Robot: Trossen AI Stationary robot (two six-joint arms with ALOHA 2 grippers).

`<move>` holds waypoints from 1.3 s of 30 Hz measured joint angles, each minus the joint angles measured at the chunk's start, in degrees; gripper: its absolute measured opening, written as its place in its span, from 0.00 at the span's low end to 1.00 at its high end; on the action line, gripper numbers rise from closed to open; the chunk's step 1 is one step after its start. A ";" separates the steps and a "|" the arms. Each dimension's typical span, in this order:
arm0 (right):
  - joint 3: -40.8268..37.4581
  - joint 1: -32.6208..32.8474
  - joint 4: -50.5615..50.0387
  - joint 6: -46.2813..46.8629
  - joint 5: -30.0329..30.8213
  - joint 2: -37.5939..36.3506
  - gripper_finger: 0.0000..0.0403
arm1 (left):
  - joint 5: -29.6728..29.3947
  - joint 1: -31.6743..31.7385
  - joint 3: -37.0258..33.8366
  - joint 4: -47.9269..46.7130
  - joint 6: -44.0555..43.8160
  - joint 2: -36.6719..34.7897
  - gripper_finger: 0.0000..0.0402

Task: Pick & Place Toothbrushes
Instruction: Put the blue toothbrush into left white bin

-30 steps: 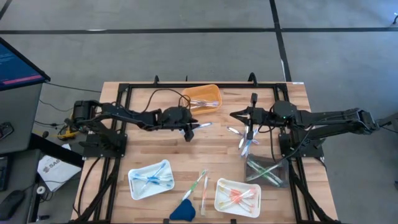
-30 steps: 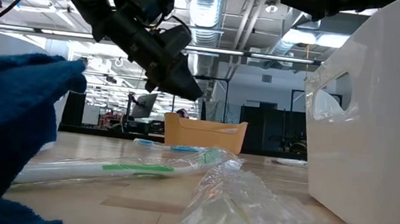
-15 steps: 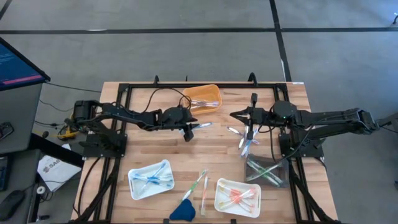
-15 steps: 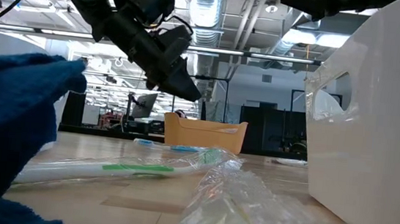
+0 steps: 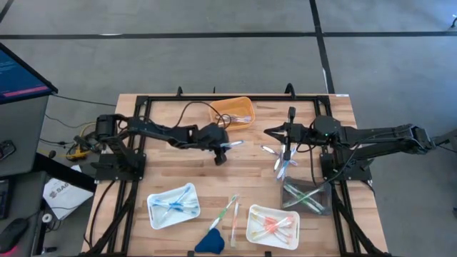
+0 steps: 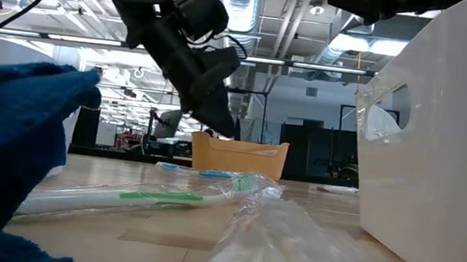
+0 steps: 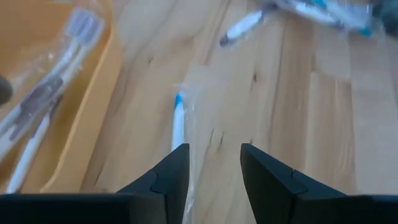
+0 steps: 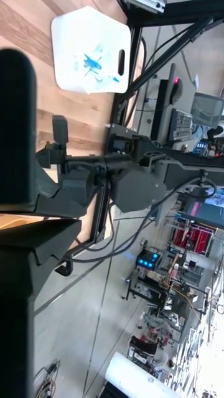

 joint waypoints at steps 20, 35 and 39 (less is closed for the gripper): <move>0.01 0.00 -0.40 0.04 -0.01 -0.02 0.03 | -2.64 0.05 -0.04 0.51 3.47 7.19 0.34; 0.02 -0.02 -0.57 0.04 -0.02 -0.02 0.03 | -0.27 2.42 -0.04 0.68 3.01 9.28 0.34; 0.02 -0.02 -0.58 0.04 -0.02 -0.02 0.03 | -0.08 2.43 -0.04 1.09 1.35 9.53 0.34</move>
